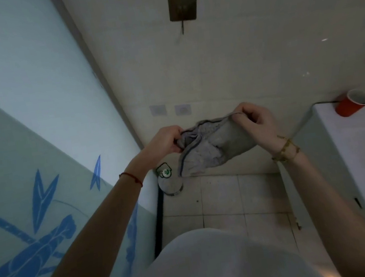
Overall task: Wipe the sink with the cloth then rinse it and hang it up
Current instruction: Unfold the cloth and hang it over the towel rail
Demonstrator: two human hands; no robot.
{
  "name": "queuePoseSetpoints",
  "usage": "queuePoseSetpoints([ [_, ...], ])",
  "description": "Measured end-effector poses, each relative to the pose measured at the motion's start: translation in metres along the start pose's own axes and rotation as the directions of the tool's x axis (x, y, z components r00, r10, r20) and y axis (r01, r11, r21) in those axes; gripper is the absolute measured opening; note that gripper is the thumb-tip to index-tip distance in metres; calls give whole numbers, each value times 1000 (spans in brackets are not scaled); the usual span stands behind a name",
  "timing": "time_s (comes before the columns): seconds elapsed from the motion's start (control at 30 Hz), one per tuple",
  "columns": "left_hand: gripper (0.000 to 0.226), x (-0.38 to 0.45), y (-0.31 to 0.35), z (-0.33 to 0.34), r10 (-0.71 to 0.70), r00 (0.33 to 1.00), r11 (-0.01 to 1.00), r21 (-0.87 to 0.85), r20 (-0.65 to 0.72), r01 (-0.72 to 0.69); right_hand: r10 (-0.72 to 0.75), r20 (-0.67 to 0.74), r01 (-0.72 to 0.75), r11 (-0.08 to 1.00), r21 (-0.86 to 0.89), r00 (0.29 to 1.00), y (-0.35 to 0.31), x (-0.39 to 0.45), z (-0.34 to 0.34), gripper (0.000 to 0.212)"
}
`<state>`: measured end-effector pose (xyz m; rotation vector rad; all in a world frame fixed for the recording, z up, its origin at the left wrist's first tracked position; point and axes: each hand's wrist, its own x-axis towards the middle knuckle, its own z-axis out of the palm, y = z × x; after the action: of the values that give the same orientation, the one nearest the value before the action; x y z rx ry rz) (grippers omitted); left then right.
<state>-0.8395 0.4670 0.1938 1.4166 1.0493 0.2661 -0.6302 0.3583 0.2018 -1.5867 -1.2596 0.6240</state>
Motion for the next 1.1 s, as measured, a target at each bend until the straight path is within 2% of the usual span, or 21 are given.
queuePoseSetpoints([
  [0.1, 16, 1, 3, 10, 28, 996, 996, -91, 83, -20, -44, -1, 44, 999, -26, 999, -13, 3, -7, 19],
  [0.2, 42, 3, 7, 18, 174, 980, 972, 141, 92, -186, -44, -1, 44, 997, -57, 999, -21, 6, -17, 22],
  [0.27, 25, 5, 13, 18, 294, 953, 930, 207, 73, -303, -29, 1, 29, 997, -76, 1000, -22, 7, -29, 25],
  [0.37, 12, 6, 27, 8, 365, 931, 909, 228, -35, -348, -30, 8, 31, 992, -123, 1000, -24, 10, -53, 24],
  [0.43, 9, 6, 37, -1, 410, 911, 875, 306, -52, -376, -36, 47, 44, 984, -172, 998, -27, 12, -67, 16],
  [0.53, 8, 8, 56, -16, 509, 860, 734, 536, -27, -417, -57, 85, 75, 972, -223, 995, -32, 19, -80, 8],
  [0.7, 27, 14, 92, -44, 697, 717, 412, 796, 38, -443, -122, -11, 116, 962, -249, 992, -51, 42, -96, 9],
  [0.77, 26, 11, 109, -51, 726, 681, 350, 801, 96, -486, -156, -72, 132, 957, -260, 985, -63, 52, -101, 9],
  [0.87, 19, 4, 129, -61, 716, 680, 344, 767, 160, -542, -204, -133, 165, 953, -254, 970, -79, 68, -107, 8],
  [0.97, 17, 2, 145, -70, 732, 661, 348, 741, 168, -574, -260, -162, 211, 940, -266, 952, -94, 80, -117, 9],
  [1.1, 17, -3, 171, -87, 799, 577, 292, 728, 172, -620, -302, -220, 241, 933, -267, 927, -112, 90, -132, 12],
])
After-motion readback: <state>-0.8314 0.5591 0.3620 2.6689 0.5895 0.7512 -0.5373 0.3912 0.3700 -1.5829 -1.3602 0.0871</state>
